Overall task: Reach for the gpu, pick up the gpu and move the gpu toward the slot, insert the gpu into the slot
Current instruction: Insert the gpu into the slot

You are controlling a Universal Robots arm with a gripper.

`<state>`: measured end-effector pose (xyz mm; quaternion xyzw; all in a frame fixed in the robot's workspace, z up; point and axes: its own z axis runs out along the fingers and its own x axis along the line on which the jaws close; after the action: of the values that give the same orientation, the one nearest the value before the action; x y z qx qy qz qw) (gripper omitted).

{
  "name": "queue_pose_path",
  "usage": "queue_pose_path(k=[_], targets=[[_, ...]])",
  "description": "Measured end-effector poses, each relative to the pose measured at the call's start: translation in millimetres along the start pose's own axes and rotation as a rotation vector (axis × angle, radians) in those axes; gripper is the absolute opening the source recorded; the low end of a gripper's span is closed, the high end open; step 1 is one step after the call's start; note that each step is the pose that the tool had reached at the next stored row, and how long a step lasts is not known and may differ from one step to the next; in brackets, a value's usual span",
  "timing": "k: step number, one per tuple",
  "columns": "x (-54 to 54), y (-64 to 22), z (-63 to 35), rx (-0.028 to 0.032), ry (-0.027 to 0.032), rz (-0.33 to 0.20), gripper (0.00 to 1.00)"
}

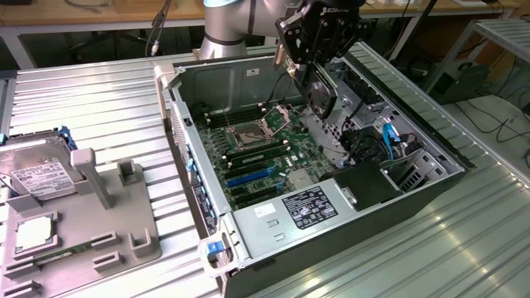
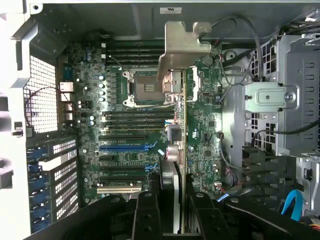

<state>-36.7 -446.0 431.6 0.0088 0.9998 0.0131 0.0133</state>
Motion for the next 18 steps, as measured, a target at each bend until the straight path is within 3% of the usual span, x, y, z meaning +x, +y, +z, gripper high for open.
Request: queue_pose_path(k=[6, 12, 18], targets=[[0.0, 0.1, 0.0, -0.0002, 0.0002, -0.01, 0.28], [0.0, 0.1, 0.0, -0.0042, 0.0043, -0.163, 0.28], [0.0, 0.1, 0.0, -0.0071, 0.0072, -0.272, 0.28]])
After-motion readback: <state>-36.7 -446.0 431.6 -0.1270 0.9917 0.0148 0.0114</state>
